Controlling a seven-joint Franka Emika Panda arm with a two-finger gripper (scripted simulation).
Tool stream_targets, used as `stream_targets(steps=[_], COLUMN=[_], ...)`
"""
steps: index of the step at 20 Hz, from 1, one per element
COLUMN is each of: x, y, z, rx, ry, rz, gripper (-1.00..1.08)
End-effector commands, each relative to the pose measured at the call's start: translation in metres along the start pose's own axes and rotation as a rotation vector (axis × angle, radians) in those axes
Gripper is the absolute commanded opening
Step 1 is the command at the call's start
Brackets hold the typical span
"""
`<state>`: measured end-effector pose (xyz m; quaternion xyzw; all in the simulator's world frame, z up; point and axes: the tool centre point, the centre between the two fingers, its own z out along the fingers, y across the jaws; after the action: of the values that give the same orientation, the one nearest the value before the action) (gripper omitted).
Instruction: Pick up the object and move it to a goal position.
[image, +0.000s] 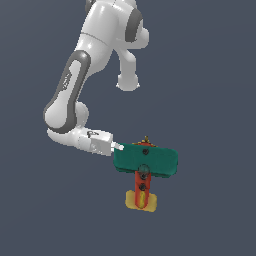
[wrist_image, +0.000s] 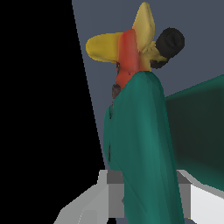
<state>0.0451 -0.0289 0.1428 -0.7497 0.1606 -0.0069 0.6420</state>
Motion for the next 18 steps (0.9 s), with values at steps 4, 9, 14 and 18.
stream_targets(steps=[4,9,14,18], x=[-0.002,-0.009,-0.023,-0.039], y=[-0.001,-0.004,-0.011,-0.019], z=[-0.004,-0.022,-0.054,-0.09], rx=[0.0,-0.001,-0.002,-0.003], ry=[0.0,0.0,0.0,0.0], rz=[0.0,0.001,0.002,0.003], gripper=[-1.0,-1.0,-1.0,-1.0])
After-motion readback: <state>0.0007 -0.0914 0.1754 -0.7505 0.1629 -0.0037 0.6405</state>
